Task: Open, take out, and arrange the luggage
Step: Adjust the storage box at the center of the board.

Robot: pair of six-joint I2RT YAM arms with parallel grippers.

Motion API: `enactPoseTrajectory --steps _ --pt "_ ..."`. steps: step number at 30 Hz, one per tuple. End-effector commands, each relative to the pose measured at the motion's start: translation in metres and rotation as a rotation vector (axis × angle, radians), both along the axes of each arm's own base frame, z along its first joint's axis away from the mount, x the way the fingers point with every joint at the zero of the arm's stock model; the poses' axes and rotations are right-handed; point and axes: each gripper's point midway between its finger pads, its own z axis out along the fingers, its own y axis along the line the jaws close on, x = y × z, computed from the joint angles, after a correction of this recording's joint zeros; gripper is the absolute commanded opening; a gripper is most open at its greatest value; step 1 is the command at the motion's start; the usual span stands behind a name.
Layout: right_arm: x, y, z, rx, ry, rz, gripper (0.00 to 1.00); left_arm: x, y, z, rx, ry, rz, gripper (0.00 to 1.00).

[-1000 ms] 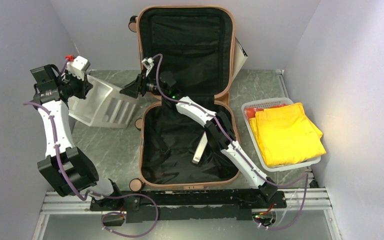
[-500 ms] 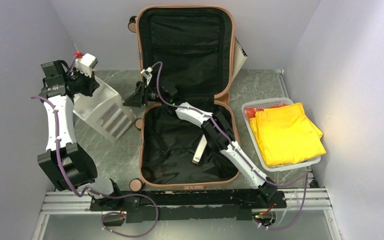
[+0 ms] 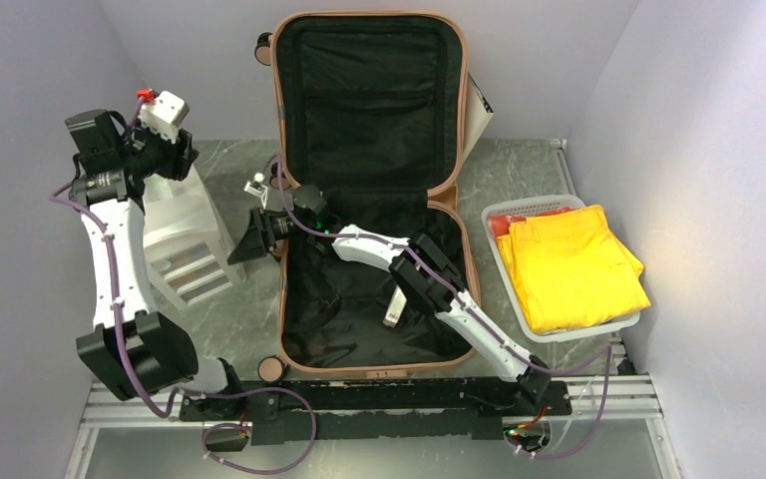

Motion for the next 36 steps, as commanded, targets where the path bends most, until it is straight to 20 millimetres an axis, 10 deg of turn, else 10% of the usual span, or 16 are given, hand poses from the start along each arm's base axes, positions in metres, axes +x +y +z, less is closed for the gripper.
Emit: enactPoseTrajectory --steps 1,6,13,27,36 --pt "-0.015 -0.005 0.063 0.030 -0.123 0.021 0.78 -0.011 0.002 0.037 0.008 -0.091 0.063 0.63" --pt "-0.004 -0.023 0.069 -0.056 -0.241 -0.024 0.98 -0.019 0.015 0.087 -0.048 -0.156 0.208 0.87" --pt "0.038 -0.061 0.084 -0.147 -0.538 -0.171 1.00 -0.067 0.060 0.143 0.005 -0.176 0.528 0.96" --pt "0.094 -0.072 0.163 -0.125 -0.689 -0.491 0.95 -0.164 0.119 0.023 -0.058 0.154 0.651 0.83" --pt "0.056 -0.029 0.183 -0.005 -0.768 -0.442 0.90 -0.204 0.126 -0.024 0.064 0.250 0.760 0.65"
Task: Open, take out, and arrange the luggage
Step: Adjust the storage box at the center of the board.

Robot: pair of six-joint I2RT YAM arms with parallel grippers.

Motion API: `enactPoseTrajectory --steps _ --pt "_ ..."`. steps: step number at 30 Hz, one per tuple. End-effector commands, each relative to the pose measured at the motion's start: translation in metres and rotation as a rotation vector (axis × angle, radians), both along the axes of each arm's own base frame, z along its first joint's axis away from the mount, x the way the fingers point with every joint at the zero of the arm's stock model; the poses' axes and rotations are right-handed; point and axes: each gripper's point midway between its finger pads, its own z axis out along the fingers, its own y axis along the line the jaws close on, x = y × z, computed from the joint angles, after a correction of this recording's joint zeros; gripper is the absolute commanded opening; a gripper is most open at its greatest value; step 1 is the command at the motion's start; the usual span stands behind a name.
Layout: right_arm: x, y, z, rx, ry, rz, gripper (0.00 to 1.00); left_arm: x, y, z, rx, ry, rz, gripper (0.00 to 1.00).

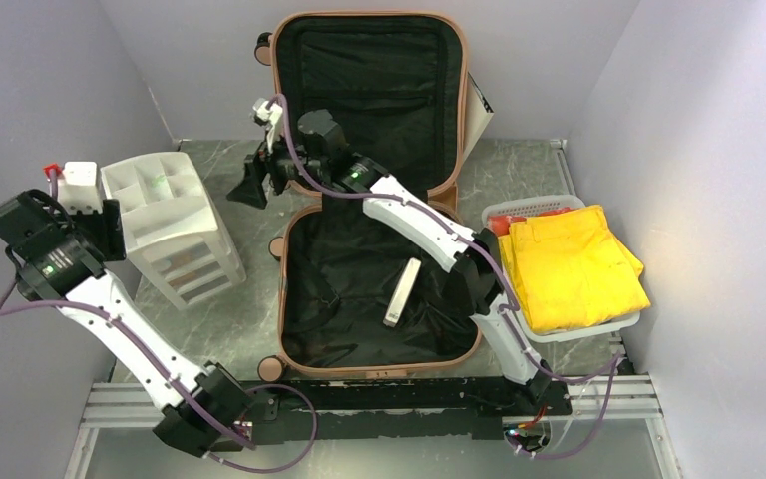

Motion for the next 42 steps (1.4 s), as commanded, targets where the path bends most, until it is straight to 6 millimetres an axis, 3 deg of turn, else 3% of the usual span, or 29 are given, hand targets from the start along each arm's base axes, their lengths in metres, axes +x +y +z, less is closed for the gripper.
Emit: enactPoseTrajectory --steps 1,8,16,19,22,27,31,33,37,42 --pt "-0.024 0.026 0.033 0.091 -0.114 0.047 0.90 -0.014 0.006 -0.013 0.066 0.065 0.011 0.61" --pt "-0.023 0.043 0.021 0.115 -0.108 0.051 0.90 -0.015 0.014 -0.037 0.060 0.086 0.041 0.40" --pt "-0.021 0.059 -0.002 0.106 -0.121 0.039 0.90 -0.005 0.021 -0.063 0.024 0.106 0.018 0.43" --pt "-0.031 0.064 0.000 0.123 -0.110 0.074 0.89 0.003 0.008 -0.067 0.012 0.068 -0.068 0.53" --pt "-0.050 0.071 0.005 0.122 -0.146 0.124 0.90 0.010 -0.006 -0.065 0.006 0.023 -0.146 0.67" --pt "-0.071 0.077 -0.011 0.089 -0.115 0.185 0.89 0.013 -0.017 -0.044 -0.002 -0.002 -0.205 0.70" --pt "-0.092 0.071 -0.022 0.069 -0.063 0.295 0.87 0.016 -0.040 -0.022 -0.037 -0.046 -0.300 0.76" --pt "-0.098 0.068 -0.022 0.064 -0.068 0.323 0.86 0.017 -0.042 -0.017 -0.062 -0.050 -0.298 0.76" --pt "-0.081 0.069 -0.019 0.039 -0.125 0.213 0.86 0.015 -0.037 -0.019 -0.074 -0.039 -0.253 0.76" --pt "-0.047 0.076 -0.027 0.006 -0.230 0.018 0.82 0.009 -0.048 -0.012 -0.063 -0.068 -0.258 0.76"
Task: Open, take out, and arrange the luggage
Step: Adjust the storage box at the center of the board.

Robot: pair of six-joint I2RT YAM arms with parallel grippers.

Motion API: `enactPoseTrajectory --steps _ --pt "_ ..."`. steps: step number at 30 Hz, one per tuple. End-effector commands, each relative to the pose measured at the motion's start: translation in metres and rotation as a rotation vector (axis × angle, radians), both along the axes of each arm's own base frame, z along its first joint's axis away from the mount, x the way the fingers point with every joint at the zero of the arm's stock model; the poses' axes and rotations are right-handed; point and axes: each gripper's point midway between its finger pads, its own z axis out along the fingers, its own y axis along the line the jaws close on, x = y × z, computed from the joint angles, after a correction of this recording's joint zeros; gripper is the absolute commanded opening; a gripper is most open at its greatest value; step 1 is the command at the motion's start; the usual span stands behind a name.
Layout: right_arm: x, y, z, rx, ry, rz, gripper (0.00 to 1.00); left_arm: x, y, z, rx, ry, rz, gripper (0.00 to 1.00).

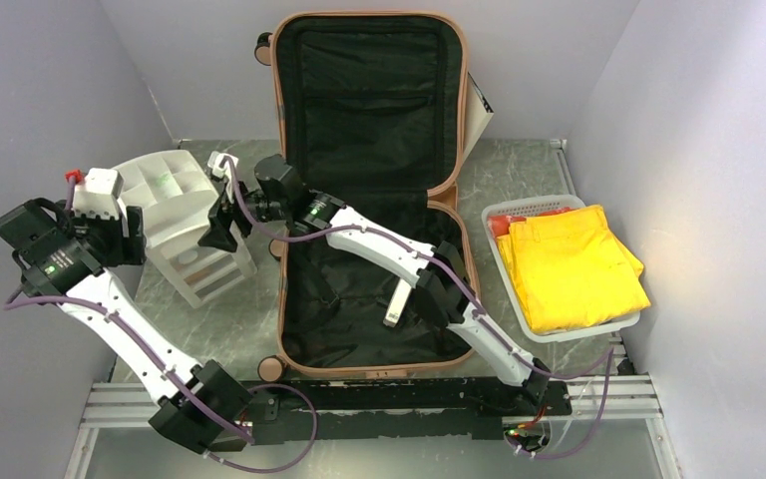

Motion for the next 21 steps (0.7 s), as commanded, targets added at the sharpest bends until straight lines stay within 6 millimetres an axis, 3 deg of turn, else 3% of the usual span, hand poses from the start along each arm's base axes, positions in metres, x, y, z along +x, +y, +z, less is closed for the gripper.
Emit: enactPoseTrajectory --steps 1,6,10,13,14,16,18,21 --pt "0.020 0.000 0.030 0.040 -0.114 -0.157 0.80 -0.005 -0.020 0.013 -0.016 -0.053 -0.028 0.77" --pt "0.022 0.005 0.018 0.018 -0.119 -0.196 0.59 -0.009 -0.024 0.036 0.037 -0.096 -0.022 0.77" --pt "0.009 -0.002 0.026 -0.002 -0.106 -0.154 0.54 -0.009 -0.032 0.070 0.089 -0.158 -0.057 0.83" --pt "0.009 -0.009 0.038 -0.004 -0.108 -0.168 0.32 -0.007 -0.042 0.095 0.088 -0.197 -0.105 0.87" --pt "0.010 -0.010 0.041 -0.001 -0.108 -0.182 0.31 -0.005 -0.044 0.102 0.081 -0.210 -0.116 0.87" --pt "0.006 -0.012 0.048 0.004 -0.104 -0.172 0.49 0.000 -0.050 0.114 0.058 -0.240 -0.145 0.90" --pt "-0.008 -0.018 0.062 0.012 -0.101 -0.106 0.97 0.004 -0.055 0.118 0.015 -0.255 -0.170 0.91" --pt "-0.023 -0.034 0.085 0.013 -0.096 -0.040 1.00 0.009 -0.059 0.121 -0.027 -0.276 -0.198 0.92"
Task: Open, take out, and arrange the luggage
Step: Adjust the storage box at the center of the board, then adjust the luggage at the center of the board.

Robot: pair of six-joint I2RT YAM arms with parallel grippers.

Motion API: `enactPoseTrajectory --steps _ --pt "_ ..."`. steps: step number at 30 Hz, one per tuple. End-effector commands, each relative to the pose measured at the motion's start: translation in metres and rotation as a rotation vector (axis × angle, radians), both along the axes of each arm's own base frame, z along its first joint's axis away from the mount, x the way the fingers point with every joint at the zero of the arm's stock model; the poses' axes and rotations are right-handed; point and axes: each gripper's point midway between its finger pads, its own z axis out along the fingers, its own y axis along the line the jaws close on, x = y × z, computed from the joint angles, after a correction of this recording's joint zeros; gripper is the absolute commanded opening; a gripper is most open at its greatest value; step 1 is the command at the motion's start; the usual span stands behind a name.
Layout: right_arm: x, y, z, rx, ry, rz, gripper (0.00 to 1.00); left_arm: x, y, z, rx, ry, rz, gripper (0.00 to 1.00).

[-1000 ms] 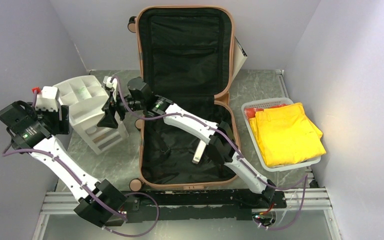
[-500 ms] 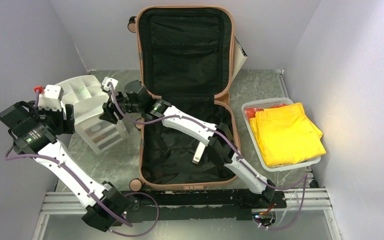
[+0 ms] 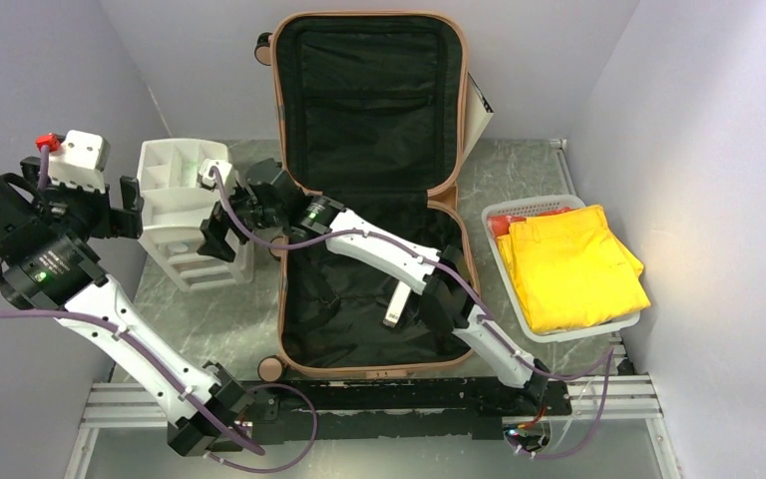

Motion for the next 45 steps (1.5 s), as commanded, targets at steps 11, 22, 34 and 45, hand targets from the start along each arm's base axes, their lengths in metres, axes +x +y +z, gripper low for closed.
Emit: enactPoseTrajectory --steps 11,22,34,45 --pt "-0.023 -0.122 0.000 -0.260 -0.213 0.101 1.00 0.010 -0.025 0.011 -0.126 -0.054 -0.122 0.96" --pt "-0.017 -0.145 -0.066 -0.351 -0.285 0.067 1.00 0.054 -0.038 0.023 -0.194 0.001 -0.136 0.95" --pt "-0.032 -0.081 -0.060 -0.297 -0.261 0.186 0.96 0.102 -0.081 -0.024 -0.231 0.122 -0.188 0.93" --pt "0.043 -0.104 -0.171 -0.505 -0.139 0.050 0.76 0.107 -0.097 -0.038 -0.182 0.146 -0.205 0.93"
